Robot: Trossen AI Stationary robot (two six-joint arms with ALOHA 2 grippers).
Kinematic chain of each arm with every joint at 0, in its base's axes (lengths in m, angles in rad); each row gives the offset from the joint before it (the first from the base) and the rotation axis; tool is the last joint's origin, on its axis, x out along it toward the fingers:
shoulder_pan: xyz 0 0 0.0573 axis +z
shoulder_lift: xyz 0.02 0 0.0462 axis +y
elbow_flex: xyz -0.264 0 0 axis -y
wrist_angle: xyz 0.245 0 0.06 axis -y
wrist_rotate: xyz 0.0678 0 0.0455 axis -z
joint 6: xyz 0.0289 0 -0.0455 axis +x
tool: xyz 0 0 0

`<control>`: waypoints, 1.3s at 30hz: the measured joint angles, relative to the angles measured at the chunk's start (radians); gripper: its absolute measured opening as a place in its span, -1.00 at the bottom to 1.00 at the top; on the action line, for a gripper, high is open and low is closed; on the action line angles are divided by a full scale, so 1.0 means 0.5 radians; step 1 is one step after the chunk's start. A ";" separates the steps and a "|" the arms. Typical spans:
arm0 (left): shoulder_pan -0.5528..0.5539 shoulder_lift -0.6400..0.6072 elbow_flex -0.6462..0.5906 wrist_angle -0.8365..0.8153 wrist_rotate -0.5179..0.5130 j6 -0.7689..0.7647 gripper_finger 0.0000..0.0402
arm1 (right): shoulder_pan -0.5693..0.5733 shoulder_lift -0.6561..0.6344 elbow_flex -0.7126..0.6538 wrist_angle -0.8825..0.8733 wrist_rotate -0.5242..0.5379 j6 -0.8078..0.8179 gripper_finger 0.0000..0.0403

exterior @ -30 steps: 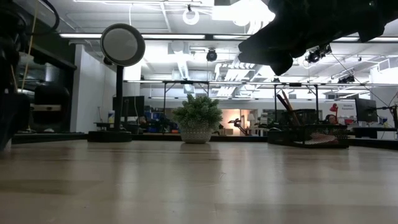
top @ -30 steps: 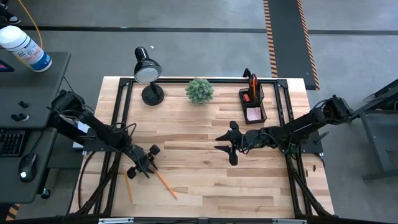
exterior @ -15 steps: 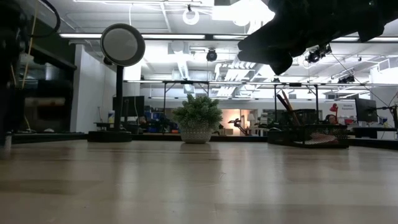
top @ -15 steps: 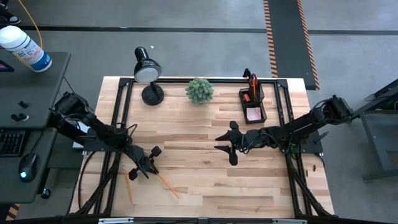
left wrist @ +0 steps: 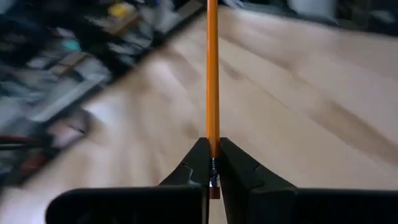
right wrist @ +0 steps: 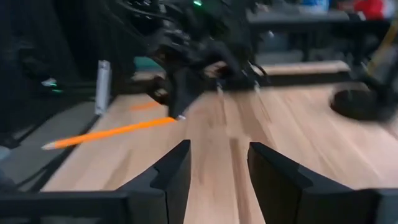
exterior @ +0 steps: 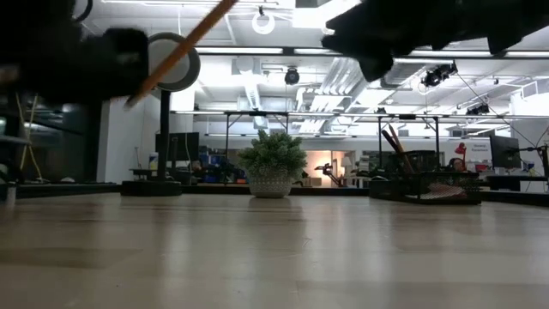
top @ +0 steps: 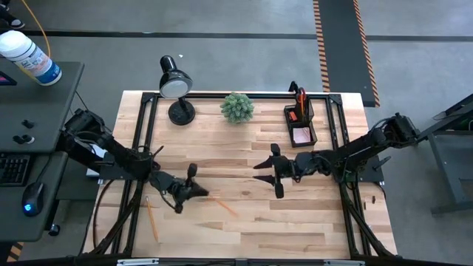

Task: Pick and place office supplies into organizer
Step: Put the right pencil into the desk organizer

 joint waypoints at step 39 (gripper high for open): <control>0.378 0.000 0.721 -0.775 -0.144 0.109 -1.00 | 0.055 -0.027 0.123 -0.166 -0.297 -0.483 -0.13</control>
